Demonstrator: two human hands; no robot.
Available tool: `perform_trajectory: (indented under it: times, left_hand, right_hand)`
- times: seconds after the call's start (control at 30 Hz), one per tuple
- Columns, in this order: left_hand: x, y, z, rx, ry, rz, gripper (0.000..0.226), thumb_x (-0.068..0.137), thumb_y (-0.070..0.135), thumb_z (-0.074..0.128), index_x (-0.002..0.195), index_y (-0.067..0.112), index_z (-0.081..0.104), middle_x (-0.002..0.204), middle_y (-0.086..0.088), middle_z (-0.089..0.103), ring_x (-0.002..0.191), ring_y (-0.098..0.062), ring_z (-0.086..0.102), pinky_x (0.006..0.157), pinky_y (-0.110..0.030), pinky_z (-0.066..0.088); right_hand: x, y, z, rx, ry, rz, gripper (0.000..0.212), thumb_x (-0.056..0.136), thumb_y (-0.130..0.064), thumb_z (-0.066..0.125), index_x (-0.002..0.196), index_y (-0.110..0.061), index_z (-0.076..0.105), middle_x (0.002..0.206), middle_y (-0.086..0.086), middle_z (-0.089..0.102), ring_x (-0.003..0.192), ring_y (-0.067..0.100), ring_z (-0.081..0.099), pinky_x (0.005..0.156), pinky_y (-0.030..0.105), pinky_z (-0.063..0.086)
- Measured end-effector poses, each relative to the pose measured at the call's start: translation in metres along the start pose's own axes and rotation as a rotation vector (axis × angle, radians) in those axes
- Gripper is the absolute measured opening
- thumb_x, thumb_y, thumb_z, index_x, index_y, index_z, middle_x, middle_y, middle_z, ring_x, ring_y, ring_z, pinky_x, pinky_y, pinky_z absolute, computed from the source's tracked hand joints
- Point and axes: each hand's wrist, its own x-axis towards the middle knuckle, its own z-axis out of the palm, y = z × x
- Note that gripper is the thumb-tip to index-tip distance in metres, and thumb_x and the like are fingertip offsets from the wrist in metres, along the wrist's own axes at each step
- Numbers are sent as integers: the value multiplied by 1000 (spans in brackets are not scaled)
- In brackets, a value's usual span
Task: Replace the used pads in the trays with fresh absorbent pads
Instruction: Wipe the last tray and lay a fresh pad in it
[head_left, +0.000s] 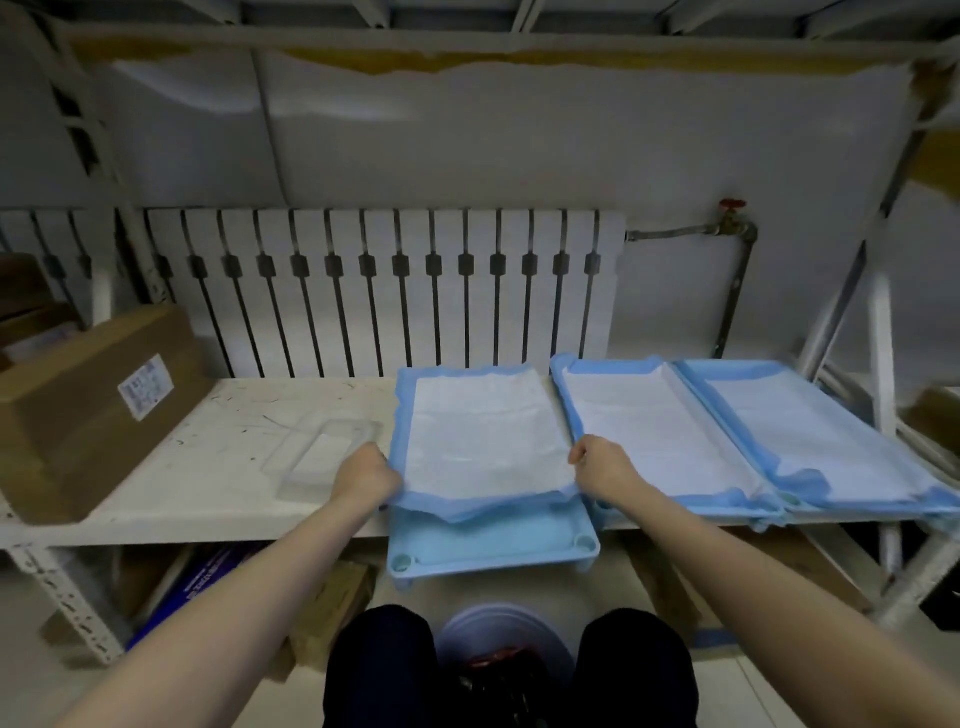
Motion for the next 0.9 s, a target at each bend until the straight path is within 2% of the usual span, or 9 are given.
perform_trajectory:
  times: [0.13,0.27,0.4,0.47,0.57,0.67,0.73,0.8,0.9]
  left_hand:
    - [-14,-10,12,181,-214,-25,14,80,15,59,77,10,47,77,-6,53,82,-27,62,53,-26,40]
    - [-12,-13,19,292,-252,-3,25,79,12,57,64,14,36,66,-2,43,59,-16,46,44,-24,31]
    - [-6,-2,13,446,-457,-66,20,78,12,63,68,11,47,67,-5,56,60,-19,56,52,-24,45]
    - [2,7,7,522,-513,-69,20,80,20,66,71,11,52,67,-4,58,62,-19,58,57,-24,46]
    - [24,26,4,579,-245,99,18,81,24,61,86,14,46,81,0,51,70,-15,53,53,-25,38]
    - [56,55,20,562,-80,258,26,84,20,53,108,13,45,110,-7,48,103,-25,50,72,-30,39]
    - [86,77,40,548,-46,350,36,86,20,51,120,11,43,120,-10,44,113,-29,45,82,-34,39]
    - [119,93,65,514,-47,404,40,90,26,48,126,11,41,127,-12,43,118,-30,43,91,-37,39]
    - [166,88,104,522,-103,375,52,97,43,33,140,12,31,148,-14,28,136,-32,26,109,-43,28]
  right_hand:
    - [-15,9,14,-139,-217,2,23,85,-3,51,104,-8,63,119,9,60,106,23,57,84,26,47]
    - [-16,5,13,-163,-399,3,31,87,-8,54,112,11,58,89,20,55,70,22,50,55,26,45]
    - [-3,-4,0,-292,-614,66,14,90,-21,58,89,-6,60,72,7,51,57,20,47,48,23,41]
    - [11,-13,-9,-504,-670,85,23,90,-33,60,85,-10,59,70,4,54,55,17,48,54,26,44]
    - [40,-33,-13,-708,-414,-42,22,90,-32,55,79,-12,53,76,1,53,71,19,52,70,31,45]
    - [78,-47,10,-477,-98,-132,24,93,-19,44,115,-11,52,114,7,54,101,26,54,79,35,45]
    - [109,-53,38,-296,-40,-216,39,94,-14,43,133,-11,42,134,9,44,120,28,47,92,38,44]
    - [139,-53,67,-189,-34,-233,50,96,-15,42,144,-10,29,150,11,29,137,26,31,109,36,32]
    - [171,-42,97,-254,-41,-149,58,101,-24,36,149,-5,11,157,18,6,146,27,6,117,33,11]
